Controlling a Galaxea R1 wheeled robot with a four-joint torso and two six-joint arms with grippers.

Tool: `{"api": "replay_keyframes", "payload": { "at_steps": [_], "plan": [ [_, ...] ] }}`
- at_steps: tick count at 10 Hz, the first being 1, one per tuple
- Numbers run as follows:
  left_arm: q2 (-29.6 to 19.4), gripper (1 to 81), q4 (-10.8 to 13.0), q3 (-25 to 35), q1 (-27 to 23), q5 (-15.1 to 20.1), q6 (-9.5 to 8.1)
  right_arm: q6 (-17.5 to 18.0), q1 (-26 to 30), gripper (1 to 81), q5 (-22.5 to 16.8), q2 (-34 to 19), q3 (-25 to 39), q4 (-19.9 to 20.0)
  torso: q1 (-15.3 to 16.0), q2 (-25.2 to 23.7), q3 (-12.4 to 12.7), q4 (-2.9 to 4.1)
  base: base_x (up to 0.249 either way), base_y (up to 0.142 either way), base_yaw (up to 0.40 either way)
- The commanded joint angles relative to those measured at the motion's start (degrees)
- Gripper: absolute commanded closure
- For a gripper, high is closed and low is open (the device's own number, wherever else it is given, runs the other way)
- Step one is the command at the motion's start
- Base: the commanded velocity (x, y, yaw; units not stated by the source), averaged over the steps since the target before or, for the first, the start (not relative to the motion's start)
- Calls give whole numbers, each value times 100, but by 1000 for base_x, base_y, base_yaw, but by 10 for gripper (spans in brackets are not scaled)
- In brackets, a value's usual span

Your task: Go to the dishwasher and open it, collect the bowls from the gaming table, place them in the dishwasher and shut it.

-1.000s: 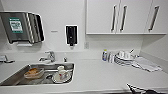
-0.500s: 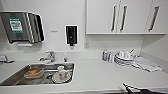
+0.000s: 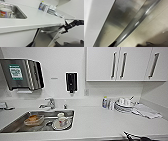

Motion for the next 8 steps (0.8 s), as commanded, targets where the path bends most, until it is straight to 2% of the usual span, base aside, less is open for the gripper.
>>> {"api": "replay_keyframes", "payload": {
  "at_steps": [1, 2, 4, 8],
  "plan": [
    [-243, 10, 114, 163, -397, 42, 6, 638, 789, 10, -122, -122, 249, -856, 0, 0, 0, 0, 0, 0, 0],
    [-235, 10, 114, 154, -406, 42, 6, 955, 815, 10, -131, -122, 354, -1182, 0, 0, 0, 0, 0, 0, 0],
    [-209, 10, 114, 154, -397, 51, 6, 1255, 807, 10, -131, -95, 452, -1588, 0, 0, 0, 0, 0, 0, 0],
    [-191, 10, 114, 146, -397, 51, 6, 1255, 570, 10, -139, 204, 118, -1711, 0, 0, -2, 0, 0, 0, 0]
  ]
}}
